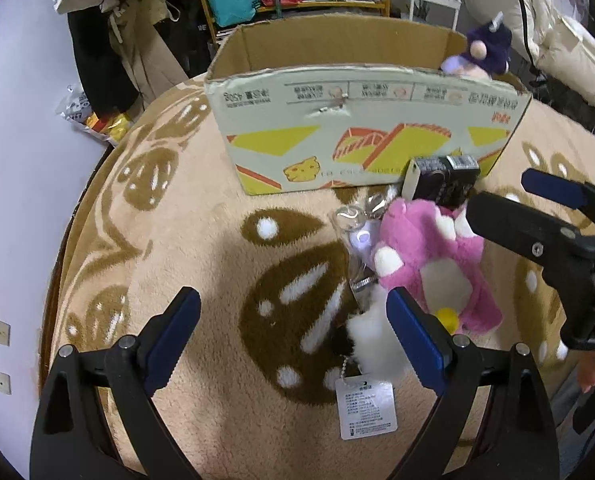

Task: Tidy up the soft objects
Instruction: 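Grasp the white-black penguin plush with the left gripper while the right gripper grasps the pink bear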

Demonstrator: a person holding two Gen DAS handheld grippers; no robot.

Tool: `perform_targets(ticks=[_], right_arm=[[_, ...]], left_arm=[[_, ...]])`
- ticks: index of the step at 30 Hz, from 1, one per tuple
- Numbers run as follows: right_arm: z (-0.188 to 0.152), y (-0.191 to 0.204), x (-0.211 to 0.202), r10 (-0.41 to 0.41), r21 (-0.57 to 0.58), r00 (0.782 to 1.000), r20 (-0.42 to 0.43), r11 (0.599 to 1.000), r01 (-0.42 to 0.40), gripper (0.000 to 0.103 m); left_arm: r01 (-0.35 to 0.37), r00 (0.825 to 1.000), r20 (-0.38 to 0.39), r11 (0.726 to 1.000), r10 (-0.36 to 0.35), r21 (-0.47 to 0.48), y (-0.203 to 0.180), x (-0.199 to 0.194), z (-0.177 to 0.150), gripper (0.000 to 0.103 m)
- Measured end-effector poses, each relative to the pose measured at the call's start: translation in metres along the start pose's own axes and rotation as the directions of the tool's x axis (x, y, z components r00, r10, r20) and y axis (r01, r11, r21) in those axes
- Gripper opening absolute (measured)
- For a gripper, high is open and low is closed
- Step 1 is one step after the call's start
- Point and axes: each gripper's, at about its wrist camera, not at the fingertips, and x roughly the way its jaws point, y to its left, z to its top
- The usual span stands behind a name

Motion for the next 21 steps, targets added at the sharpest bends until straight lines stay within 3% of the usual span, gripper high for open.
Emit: perform_targets(ticks=[12,21], right_arm=[[-0.006,0.004,0.026,0.034,0.009,0.994,-0.103,0.999,-0.033,0.095],[-0.019,0.006,0.056,0.027,0.016,0.97,-0.242,1.0,-0.024,0.087]], left_arm=[[0.055,0.995,-0.087,0.997,-0.05,0.053,-0.013,0.018,-0.006,0.093],[0.069,0.99,-0.13,0.992,-0.055,0.101,-0.026,0.035,-0.009,0.093]])
